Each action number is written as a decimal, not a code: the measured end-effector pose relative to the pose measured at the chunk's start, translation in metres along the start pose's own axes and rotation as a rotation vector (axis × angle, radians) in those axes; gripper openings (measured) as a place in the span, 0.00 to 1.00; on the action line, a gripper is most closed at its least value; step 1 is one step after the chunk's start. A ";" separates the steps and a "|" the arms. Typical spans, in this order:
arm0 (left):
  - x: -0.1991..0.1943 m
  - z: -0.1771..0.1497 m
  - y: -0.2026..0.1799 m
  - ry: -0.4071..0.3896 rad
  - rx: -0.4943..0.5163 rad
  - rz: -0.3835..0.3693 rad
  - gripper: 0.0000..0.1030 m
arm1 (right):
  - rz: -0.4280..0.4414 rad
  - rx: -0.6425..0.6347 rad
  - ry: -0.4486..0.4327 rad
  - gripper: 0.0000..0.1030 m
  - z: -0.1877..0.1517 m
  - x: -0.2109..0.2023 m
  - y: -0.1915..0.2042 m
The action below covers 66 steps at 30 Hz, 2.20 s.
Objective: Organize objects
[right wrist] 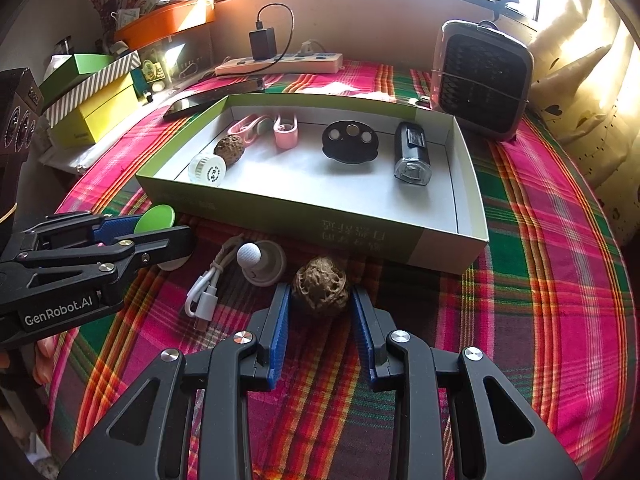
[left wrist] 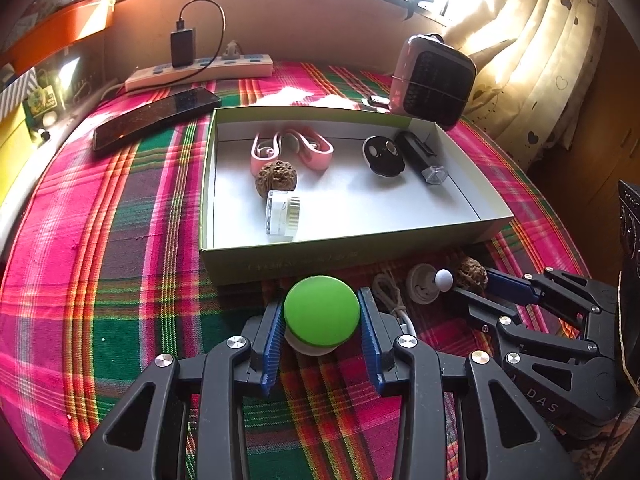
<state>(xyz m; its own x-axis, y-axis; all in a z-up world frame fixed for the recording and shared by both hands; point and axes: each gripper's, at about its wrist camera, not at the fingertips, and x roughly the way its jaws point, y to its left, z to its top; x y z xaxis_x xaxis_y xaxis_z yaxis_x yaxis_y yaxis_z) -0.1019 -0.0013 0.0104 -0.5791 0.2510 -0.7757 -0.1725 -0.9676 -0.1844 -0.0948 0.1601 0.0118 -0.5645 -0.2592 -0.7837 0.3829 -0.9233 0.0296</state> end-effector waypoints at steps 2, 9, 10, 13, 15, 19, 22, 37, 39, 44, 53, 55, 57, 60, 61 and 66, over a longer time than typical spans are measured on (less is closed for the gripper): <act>0.000 0.000 0.001 -0.001 -0.004 -0.001 0.32 | -0.004 -0.004 0.000 0.30 0.000 0.001 0.000; 0.000 0.001 0.004 -0.009 -0.022 -0.014 0.32 | -0.006 -0.008 -0.003 0.30 0.001 0.001 -0.001; 0.000 0.001 0.004 -0.009 -0.022 -0.016 0.31 | -0.005 -0.008 -0.004 0.30 0.001 0.001 -0.001; 0.000 0.000 0.002 -0.012 -0.013 -0.008 0.30 | -0.005 -0.009 -0.005 0.30 0.001 0.001 -0.001; 0.000 0.000 0.001 -0.015 -0.009 -0.005 0.30 | -0.004 -0.009 -0.005 0.30 0.001 0.001 -0.001; 0.000 -0.001 0.001 -0.016 -0.009 -0.004 0.30 | -0.004 -0.009 -0.005 0.30 0.001 0.001 -0.002; 0.000 -0.001 0.001 -0.017 -0.010 -0.003 0.30 | -0.004 -0.009 -0.005 0.30 0.001 0.001 -0.002; -0.001 -0.001 0.001 -0.018 -0.012 0.001 0.30 | -0.001 -0.006 -0.006 0.30 0.001 0.001 -0.003; -0.002 -0.001 0.001 -0.019 -0.012 0.004 0.30 | 0.003 -0.006 -0.007 0.30 0.001 0.000 -0.003; -0.004 -0.001 0.002 -0.028 -0.007 0.009 0.30 | 0.005 -0.004 -0.014 0.30 0.001 -0.003 -0.003; -0.011 -0.001 0.001 -0.040 -0.005 0.012 0.30 | 0.007 0.002 -0.026 0.30 0.002 -0.007 -0.003; -0.013 -0.002 -0.001 -0.044 -0.003 0.011 0.30 | 0.007 0.004 -0.030 0.30 0.002 -0.009 -0.003; -0.015 -0.001 -0.001 -0.048 -0.003 0.011 0.30 | 0.008 0.006 -0.034 0.30 0.002 -0.011 -0.004; -0.018 -0.001 -0.002 -0.052 -0.004 0.009 0.30 | 0.012 0.010 -0.036 0.30 0.001 -0.012 -0.005; -0.018 0.000 -0.002 -0.053 -0.004 0.008 0.30 | 0.013 0.011 -0.038 0.30 0.001 -0.013 -0.005; -0.023 0.002 -0.003 -0.056 -0.011 -0.012 0.30 | 0.024 0.018 -0.050 0.30 0.004 -0.019 -0.007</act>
<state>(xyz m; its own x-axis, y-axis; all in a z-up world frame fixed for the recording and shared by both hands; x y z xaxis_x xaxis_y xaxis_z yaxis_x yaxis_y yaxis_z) -0.0896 -0.0044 0.0304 -0.6208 0.2630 -0.7385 -0.1708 -0.9648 -0.2000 -0.0897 0.1702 0.0286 -0.5914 -0.2943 -0.7507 0.3835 -0.9216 0.0593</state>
